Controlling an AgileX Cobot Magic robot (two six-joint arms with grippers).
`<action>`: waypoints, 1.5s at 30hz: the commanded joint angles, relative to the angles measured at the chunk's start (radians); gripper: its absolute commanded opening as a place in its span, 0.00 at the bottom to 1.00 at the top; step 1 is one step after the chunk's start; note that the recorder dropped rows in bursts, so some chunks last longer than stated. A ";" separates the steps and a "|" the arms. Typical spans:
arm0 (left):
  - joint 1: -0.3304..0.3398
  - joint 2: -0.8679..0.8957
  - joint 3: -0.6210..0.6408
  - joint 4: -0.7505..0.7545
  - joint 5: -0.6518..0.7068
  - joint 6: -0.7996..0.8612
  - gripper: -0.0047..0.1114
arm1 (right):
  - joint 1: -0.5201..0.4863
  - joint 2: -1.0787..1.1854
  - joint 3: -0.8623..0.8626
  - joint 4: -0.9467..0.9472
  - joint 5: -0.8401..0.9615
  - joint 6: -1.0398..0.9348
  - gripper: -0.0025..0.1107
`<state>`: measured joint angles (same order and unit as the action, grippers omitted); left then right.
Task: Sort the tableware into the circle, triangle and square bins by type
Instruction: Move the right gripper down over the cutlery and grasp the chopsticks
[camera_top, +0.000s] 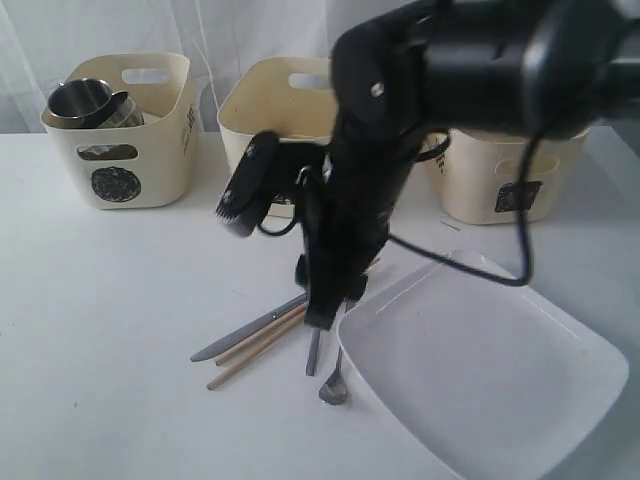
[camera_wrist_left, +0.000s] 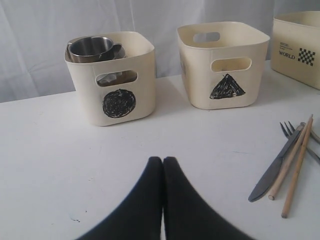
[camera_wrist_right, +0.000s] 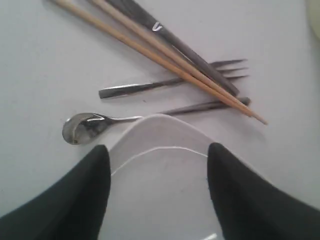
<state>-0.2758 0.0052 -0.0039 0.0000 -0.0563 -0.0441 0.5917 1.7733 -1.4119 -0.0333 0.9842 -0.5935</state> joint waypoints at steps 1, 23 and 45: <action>-0.005 -0.005 0.004 0.000 -0.003 -0.005 0.04 | 0.078 0.145 -0.078 -0.042 0.029 -0.042 0.50; -0.005 -0.005 0.004 0.000 0.240 0.130 0.04 | 0.081 0.409 -0.162 -0.048 -0.090 -0.143 0.50; -0.005 -0.005 0.004 0.000 0.259 0.130 0.04 | 0.081 0.278 -0.162 0.062 -0.040 0.130 0.02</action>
<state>-0.2758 0.0052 -0.0039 0.0000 0.1981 0.0868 0.6753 2.1022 -1.5806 0.0205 0.9316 -0.5866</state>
